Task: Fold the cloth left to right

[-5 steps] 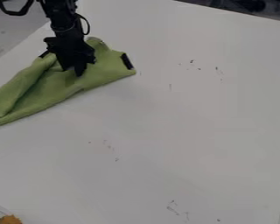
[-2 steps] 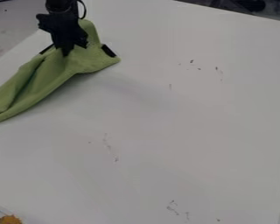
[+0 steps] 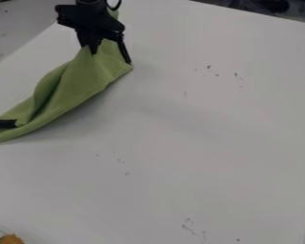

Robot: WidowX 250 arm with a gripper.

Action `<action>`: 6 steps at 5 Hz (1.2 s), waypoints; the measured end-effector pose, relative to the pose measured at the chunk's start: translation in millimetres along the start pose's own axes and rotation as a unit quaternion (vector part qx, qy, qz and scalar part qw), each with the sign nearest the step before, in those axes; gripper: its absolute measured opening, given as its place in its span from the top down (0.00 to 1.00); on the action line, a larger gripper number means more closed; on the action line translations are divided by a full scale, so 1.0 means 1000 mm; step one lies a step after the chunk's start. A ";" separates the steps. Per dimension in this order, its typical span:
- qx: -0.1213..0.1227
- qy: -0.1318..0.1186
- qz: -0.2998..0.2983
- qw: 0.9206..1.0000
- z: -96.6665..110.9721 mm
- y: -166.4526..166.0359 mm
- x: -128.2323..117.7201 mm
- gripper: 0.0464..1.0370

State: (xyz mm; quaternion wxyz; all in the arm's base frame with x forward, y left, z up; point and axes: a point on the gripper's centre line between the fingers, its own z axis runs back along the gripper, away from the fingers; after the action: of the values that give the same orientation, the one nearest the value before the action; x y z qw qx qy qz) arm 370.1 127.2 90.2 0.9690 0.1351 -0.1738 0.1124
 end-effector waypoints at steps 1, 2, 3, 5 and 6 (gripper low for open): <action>-0.029 0.017 0.042 0.999 0.010 -0.024 -0.008 0.98; -0.050 0.030 0.083 0.995 0.015 -0.046 -0.017 0.98; -0.062 0.045 0.088 0.993 0.018 -0.061 -0.022 0.96; -0.062 0.056 0.052 0.995 0.023 -0.057 -0.021 0.53; -0.061 0.061 0.039 0.995 0.027 -0.055 -0.019 0.22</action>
State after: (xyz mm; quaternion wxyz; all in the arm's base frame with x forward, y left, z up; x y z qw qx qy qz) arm 359.3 63.9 94.9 0.9790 0.0617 -0.1260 0.1477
